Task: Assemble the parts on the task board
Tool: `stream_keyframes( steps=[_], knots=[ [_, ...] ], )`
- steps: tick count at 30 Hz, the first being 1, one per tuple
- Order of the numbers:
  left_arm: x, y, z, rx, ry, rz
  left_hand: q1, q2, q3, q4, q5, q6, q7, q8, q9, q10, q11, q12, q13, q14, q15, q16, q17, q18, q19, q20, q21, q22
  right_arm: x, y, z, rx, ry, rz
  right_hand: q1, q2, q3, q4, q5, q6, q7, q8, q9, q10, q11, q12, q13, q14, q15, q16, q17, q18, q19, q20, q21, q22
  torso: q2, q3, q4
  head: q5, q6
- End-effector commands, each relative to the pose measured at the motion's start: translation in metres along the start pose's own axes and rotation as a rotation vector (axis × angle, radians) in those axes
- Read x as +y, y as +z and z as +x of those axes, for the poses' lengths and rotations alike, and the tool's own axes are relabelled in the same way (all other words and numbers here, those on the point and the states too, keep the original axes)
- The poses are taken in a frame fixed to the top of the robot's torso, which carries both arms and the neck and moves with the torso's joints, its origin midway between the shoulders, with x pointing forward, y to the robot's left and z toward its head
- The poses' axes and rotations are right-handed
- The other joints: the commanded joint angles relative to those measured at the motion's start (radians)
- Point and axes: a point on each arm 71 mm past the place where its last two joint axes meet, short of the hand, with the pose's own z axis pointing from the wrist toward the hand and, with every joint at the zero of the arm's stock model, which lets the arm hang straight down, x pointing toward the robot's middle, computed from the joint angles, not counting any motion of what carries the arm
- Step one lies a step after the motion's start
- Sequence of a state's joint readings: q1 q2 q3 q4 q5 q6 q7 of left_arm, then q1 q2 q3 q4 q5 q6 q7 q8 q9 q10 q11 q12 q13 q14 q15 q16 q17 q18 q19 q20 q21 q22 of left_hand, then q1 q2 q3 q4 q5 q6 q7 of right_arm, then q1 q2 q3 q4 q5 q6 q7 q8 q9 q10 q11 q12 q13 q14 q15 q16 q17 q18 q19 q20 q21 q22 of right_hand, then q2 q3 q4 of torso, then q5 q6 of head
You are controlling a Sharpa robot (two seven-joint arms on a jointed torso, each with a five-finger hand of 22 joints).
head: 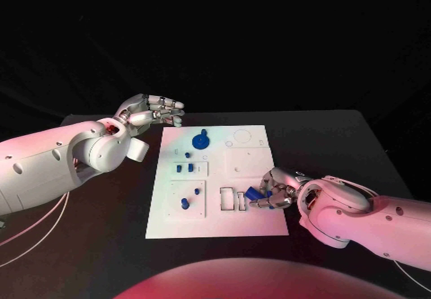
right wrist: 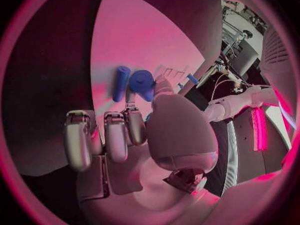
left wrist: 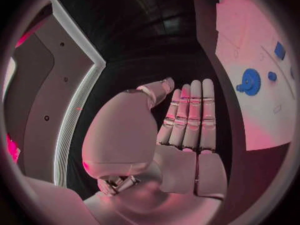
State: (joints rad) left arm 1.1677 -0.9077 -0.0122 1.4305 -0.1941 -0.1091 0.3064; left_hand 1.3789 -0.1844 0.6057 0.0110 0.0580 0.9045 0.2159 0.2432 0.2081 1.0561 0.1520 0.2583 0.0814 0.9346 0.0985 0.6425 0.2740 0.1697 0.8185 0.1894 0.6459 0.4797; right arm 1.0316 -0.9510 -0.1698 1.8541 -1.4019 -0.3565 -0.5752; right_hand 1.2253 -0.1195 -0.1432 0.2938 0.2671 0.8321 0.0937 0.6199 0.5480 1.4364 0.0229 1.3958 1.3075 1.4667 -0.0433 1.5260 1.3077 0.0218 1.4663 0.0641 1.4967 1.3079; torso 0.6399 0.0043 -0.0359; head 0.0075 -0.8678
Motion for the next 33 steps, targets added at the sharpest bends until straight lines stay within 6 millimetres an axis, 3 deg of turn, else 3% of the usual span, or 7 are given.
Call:
stream_keyframes(
  steps=[1, 7, 9, 12, 18, 23, 33],
  knots=[
    [-0.001, 0.0, 0.002, 0.018, -0.011, 0.003, -0.007, 0.003, -0.006, 0.001, -0.003, -0.007, 0.001, 0.003, -0.002, -0.008, 0.0, 0.005, 0.001, -0.009, 0.001, -0.002, 0.001, 0.009, 0.004, 0.003, -0.004, -0.001, -0.001, 0.001, 0.002, 0.0, -0.022, 0.017, 0.007, 0.018, 0.005, -0.003, 0.002, 0.003, -0.004, 0.005, 0.005, 0.003, -0.009, -0.001, 0.077, 0.076, -0.008, 0.0, 0.123, -0.006, 0.08, -0.007, -0.002, 0.242, 0.001, -0.0003, 0.0, 0.0, 0.0],
    [-0.001, 0.0, 0.002, 0.018, -0.011, 0.003, -0.007, 0.003, -0.006, 0.001, -0.003, -0.007, 0.001, 0.003, -0.002, -0.008, 0.0, 0.005, 0.001, -0.009, 0.001, -0.002, 0.001, 0.009, 0.004, 0.003, -0.004, -0.001, 0.002, 0.0, 0.001, -0.025, -0.003, 0.0, 0.086, 0.077, 0.044, -0.01, 0.004, 0.01, -0.011, 0.002, 0.02, 0.013, -0.016, 0.006, 0.089, 0.077, -0.015, 0.001, 0.129, -0.007, 0.083, -0.014, 0.006, 0.244, 0.001, 0.0003, -0.0005, 0.002, 0.0],
    [-0.001, 0.0, 0.002, 0.017, -0.011, 0.003, -0.007, 0.003, -0.006, 0.001, -0.003, -0.007, 0.001, 0.003, -0.002, -0.008, 0.0, 0.005, 0.001, -0.009, 0.001, -0.002, 0.001, 0.009, 0.004, 0.003, -0.004, -0.001, 0.004, 0.0, 0.0, -0.036, 0.006, -0.008, 0.133, 0.083, 0.104, -0.002, 0.008, 0.021, -0.018, -0.012, 0.016, 0.018, -0.022, 0.011, 0.096, 0.078, -0.021, 0.002, 0.132, -0.009, 0.084, -0.02, 0.012, 0.246, 0.0, 0.0005, -0.001, 0.003, 0.0],
    [-0.001, 0.0, 0.002, 0.017, -0.011, 0.002, -0.007, 0.003, -0.006, 0.001, -0.003, -0.007, 0.001, 0.003, -0.002, -0.008, 0.0, 0.005, 0.001, -0.009, 0.001, -0.002, 0.001, 0.009, 0.004, 0.003, -0.004, -0.001, 0.006, -0.002, -0.001, -0.052, 0.019, -0.019, 0.181, 0.057, 0.255, -0.001, 0.013, 0.042, -0.026, -0.036, 0.008, 0.024, -0.031, 0.014, 0.105, 0.079, -0.029, 0.003, 0.136, -0.01, 0.087, -0.028, 0.021, 0.248, 0.0, 0.0006, -0.0016, 0.004, 0.001],
    [-0.001, 0.0, 0.002, 0.016, -0.011, 0.002, -0.007, 0.003, -0.006, 0.001, -0.003, -0.007, 0.001, 0.003, -0.002, -0.008, 0.0, 0.005, 0.001, -0.009, 0.001, -0.002, 0.001, 0.009, 0.004, 0.003, -0.004, -0.001, 0.011, -0.007, -0.005, -0.081, 0.054, -0.044, 0.091, -0.076, 0.582, -0.016, 0.005, 0.069, -0.029, -0.044, 0.032, 0.036, -0.035, 0.02, 0.12, 0.081, -0.03, 0.005, 0.144, -0.013, 0.091, -0.029, 0.032, 0.251, 0.0, 0.0003, -0.001, 0.004, 0.003],
    [-0.001, 0.0, 0.002, 0.015, -0.011, 0.001, -0.007, 0.003, -0.006, 0.001, -0.003, -0.007, 0.001, 0.003, -0.002, -0.008, 0.0, 0.005, 0.001, -0.009, 0.001, -0.002, 0.001, 0.009, 0.004, 0.003, -0.004, -0.001, 0.017, -0.011, -0.012, -0.104, 0.096, -0.056, 0.067, -0.091, 0.637, -0.026, 0.002, 0.072, -0.03, -0.041, 0.043, 0.039, -0.035, 0.021, 0.122, 0.081, -0.031, 0.005, 0.144, -0.014, 0.092, -0.03, 0.035, 0.252, -0.001, -0.0003, -0.0004, 0.005, 0.004],
    [-0.001, 0.001, 0.003, 0.018, -0.011, 0.0, -0.009, 0.003, -0.006, 0.003, -0.003, -0.007, 0.001, 0.004, -0.002, -0.009, 0.001, 0.005, 0.001, -0.01, 0.001, -0.003, 0.003, 0.01, 0.005, 0.004, -0.008, -0.003, 0.031, -0.009, -0.007, -0.012, 0.181, -0.05, 0.029, -0.103, 0.663, -0.025, 0.0, 0.071, -0.028, -0.041, 0.051, 0.038, -0.033, 0.018, 0.121, 0.08, -0.03, 0.004, 0.141, -0.013, 0.09, -0.03, 0.03, 0.251, 0.001, 0.0, -0.0009, 0.006, 0.005]
  ],
)
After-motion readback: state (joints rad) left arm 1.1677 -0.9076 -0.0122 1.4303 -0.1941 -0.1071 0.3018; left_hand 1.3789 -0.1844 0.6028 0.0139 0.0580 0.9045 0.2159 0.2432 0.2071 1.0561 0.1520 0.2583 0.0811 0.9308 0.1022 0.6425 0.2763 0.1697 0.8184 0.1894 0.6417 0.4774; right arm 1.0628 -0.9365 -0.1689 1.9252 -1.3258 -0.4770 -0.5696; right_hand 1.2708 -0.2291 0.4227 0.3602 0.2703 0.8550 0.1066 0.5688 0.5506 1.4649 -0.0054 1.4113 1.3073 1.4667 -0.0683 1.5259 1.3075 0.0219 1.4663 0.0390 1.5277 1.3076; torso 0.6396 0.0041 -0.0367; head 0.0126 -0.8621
